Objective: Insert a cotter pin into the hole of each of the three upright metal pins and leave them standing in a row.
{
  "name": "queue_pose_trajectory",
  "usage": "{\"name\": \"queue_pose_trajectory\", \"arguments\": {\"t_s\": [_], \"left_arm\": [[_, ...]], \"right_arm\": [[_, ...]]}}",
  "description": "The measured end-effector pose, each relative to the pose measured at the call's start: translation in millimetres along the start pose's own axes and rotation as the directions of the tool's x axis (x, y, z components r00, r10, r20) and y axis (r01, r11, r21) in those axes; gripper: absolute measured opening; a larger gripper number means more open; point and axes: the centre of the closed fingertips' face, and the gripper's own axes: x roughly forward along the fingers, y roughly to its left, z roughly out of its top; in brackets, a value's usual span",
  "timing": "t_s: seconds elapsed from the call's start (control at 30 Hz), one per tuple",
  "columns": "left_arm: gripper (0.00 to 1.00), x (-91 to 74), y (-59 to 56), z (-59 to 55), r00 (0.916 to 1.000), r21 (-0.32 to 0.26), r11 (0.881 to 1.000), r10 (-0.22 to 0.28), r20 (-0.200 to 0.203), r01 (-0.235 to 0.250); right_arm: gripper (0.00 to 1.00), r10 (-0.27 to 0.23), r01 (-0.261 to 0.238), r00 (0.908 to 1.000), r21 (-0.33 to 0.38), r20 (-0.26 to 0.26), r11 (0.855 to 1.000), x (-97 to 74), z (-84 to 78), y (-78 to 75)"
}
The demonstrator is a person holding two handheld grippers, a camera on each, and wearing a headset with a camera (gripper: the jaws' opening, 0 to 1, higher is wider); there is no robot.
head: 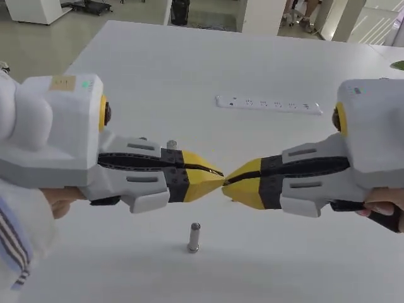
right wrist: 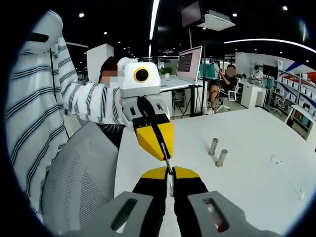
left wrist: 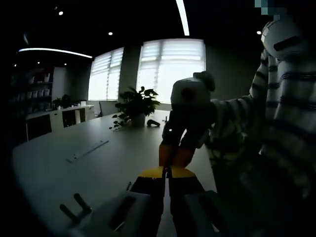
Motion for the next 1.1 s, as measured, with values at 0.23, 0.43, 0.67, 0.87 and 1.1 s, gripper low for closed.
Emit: {"name": "queue_pose_trajectory", "arguments": {"t_s": [0.23,0.43,0.67,0.87,1.1], "left_arm": [[0.0,-2.3,-2.2,2.7,0.9974,-0.075,0.997,-0.011,0.071,0.016],[0.01,-1.3,-0.3,-0.8,0.998,-0.085,0.996,0.003,0.063,0.002],[0.12,-5.2,5.2,-23.6,0.9996,-0.088,0.996,0.021,-0.018,-0.023],[0.22,-6.5,8.7,-52.9,0.9903,-0.064,0.997,0.039,-0.133,-0.048],[0.24,-4.0,12.7,-75.1,0.9826,-0.071,0.996,0.044,-0.18,-0.058]], "right_arm": [[0.0,0.036,-0.037,0.9988,0.046,0.035,0.998,-4.4,2.6,5.2],[0.0,0.042,-0.042,0.9991,0.003,-0.003,0.999,-0.5,-0.8,9.6],[0.0,0.03,-0.036,0.9913,-0.051,-0.128,0.998,-0.1,-20.6,2.2],[0.0,0.037,-0.066,0.9598,-0.098,-0.278,0.993,7.0,-53.6,0.5],[0.0,0.057,-0.095,0.9312,-0.09,-0.36,0.991,19.2,-81.5,-2.8]]}}
